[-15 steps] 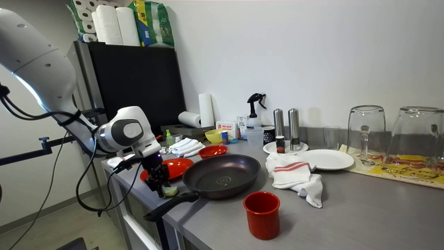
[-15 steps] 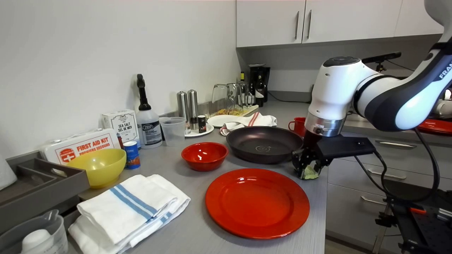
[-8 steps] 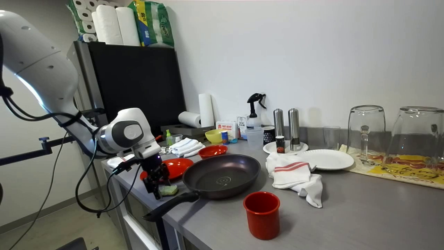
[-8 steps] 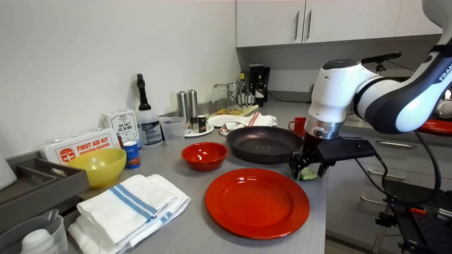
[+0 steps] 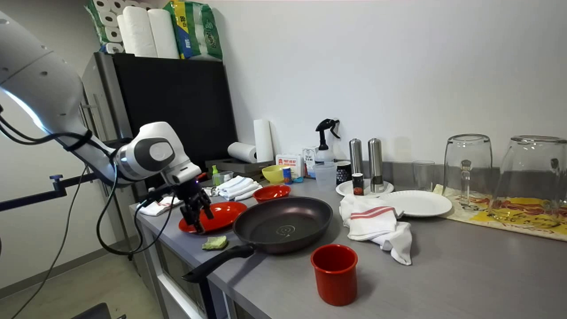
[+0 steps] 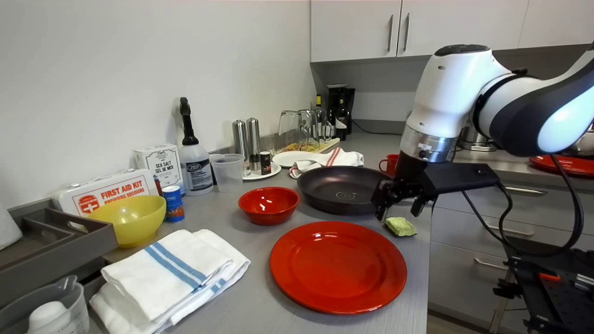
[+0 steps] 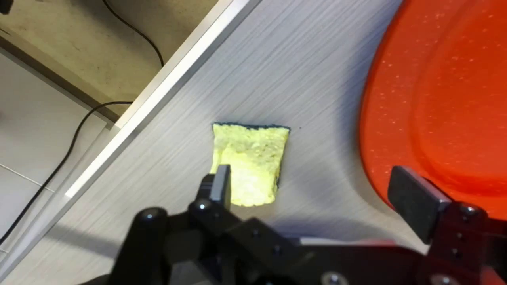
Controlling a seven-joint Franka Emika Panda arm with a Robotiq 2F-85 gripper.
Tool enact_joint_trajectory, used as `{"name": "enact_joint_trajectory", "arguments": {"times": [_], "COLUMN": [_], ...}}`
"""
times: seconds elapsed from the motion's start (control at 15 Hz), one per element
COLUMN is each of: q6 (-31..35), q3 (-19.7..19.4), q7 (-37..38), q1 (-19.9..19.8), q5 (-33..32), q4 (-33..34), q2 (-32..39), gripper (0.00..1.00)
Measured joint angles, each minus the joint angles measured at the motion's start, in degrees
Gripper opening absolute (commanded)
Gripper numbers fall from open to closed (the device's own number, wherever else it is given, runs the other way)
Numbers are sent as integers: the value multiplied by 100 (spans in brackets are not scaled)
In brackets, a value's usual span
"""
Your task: Pick up the sponge and clean the red plate
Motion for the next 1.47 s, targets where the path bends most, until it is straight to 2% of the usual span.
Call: {"name": "enact_joint_trajectory", "arguments": {"times": [0.33, 0.73, 1.0, 1.13, 1.47], "q6": [-441, -558, -558, -628, -630], "q3": [159, -341, -289, -236, -24], "q7": [-1706, -4119, -5509, -5810, -5805], "q1": [103, 574, 533, 472, 166], "q5": [250, 746, 1201, 1310, 1327], "q4": [-55, -461, -851, -967, -1022], "q2": [-808, -1557, -1818, -1854, -1857], "gripper": [100, 100, 100, 100, 100]}}
